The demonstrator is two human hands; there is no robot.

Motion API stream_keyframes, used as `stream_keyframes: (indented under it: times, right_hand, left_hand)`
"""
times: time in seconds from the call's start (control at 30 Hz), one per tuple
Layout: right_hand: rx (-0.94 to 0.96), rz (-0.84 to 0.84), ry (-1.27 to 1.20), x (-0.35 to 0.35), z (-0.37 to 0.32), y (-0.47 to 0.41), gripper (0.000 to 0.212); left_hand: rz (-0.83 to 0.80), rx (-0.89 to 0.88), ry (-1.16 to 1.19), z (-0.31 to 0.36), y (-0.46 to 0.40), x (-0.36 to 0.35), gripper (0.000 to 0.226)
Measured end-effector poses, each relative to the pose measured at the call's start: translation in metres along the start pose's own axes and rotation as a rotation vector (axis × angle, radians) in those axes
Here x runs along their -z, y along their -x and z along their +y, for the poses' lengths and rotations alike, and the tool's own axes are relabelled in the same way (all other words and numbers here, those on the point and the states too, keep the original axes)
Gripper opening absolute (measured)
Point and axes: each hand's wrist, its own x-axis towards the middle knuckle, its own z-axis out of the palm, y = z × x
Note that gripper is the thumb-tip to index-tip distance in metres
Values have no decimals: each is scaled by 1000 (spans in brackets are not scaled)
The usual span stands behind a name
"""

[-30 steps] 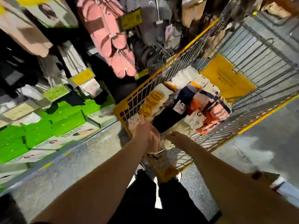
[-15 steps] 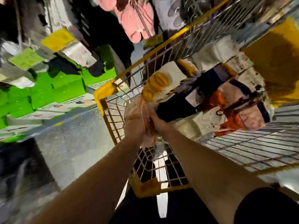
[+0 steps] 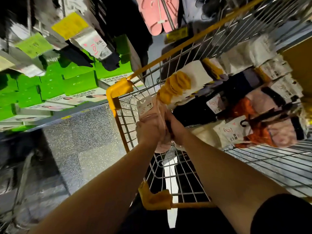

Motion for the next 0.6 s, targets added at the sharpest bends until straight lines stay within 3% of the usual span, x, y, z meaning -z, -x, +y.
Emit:
stream_keyframes:
  times: [0.1, 0.23, 0.27, 0.37, 0.5, 0.6]
  right_hand:
    - [-34, -36, -23, 6, -1, 0, 81]
    - [-70, -90, 24, 12, 1, -2, 83]
    - [-72, -77, 54, 13, 2, -4, 82]
    - [-76, -49, 106, 12, 2, -7, 74]
    - [-95, -66, 22, 10, -4, -2, 61]
    - [-110, -71, 0, 8, -11, 5, 56]
  left_hand:
    - [-110, 43, -28, 5, -5, 5, 35]
    - [-389, 146, 197, 12, -13, -6, 3]
    - [-430, 157, 214, 11, -13, -8, 4]
    - [-456, 245, 373, 10, -8, -3, 4]
    - [-394, 294, 559, 9, -16, -4, 30]
    - [-339, 331, 629, 9, -13, -3, 23]
